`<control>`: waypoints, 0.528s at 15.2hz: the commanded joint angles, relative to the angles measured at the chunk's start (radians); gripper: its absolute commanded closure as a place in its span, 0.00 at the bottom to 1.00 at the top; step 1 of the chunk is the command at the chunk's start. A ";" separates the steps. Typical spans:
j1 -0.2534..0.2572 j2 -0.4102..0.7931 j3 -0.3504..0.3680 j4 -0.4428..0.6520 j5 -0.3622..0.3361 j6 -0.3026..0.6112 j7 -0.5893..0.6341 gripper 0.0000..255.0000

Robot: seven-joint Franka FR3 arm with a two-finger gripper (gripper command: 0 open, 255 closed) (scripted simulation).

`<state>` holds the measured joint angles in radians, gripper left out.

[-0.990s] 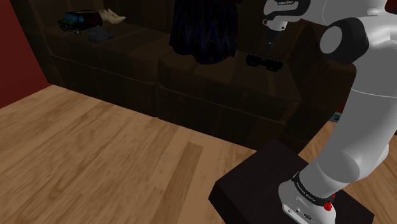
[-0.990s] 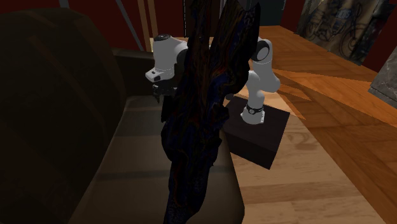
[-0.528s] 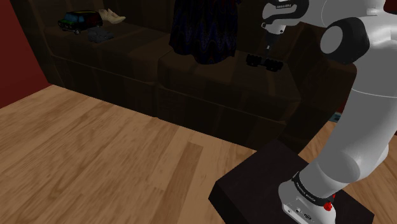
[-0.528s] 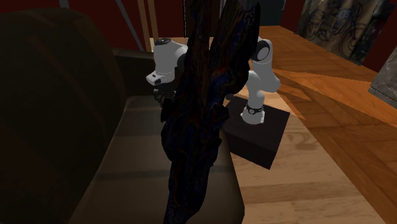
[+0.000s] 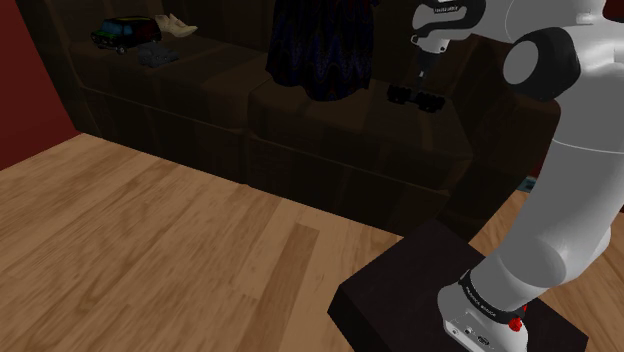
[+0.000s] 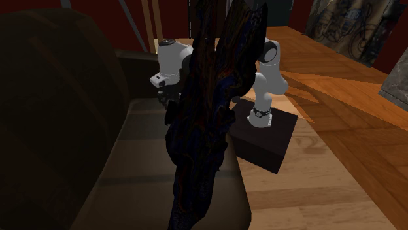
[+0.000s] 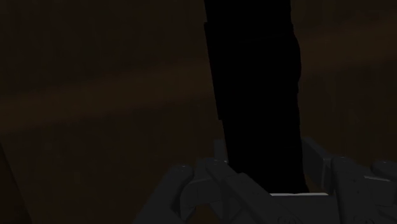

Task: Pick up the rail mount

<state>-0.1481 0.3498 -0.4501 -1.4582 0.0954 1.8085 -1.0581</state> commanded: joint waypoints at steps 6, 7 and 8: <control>-0.009 0.007 -0.002 0.096 0.002 -0.090 -0.002 1.00; -0.011 0.009 -0.002 0.113 0.003 -0.104 -0.003 1.00; -0.013 0.012 -0.003 0.130 0.004 -0.119 -0.003 1.00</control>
<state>-0.1594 0.3569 -0.4529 -1.3519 0.0979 1.7084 -1.0620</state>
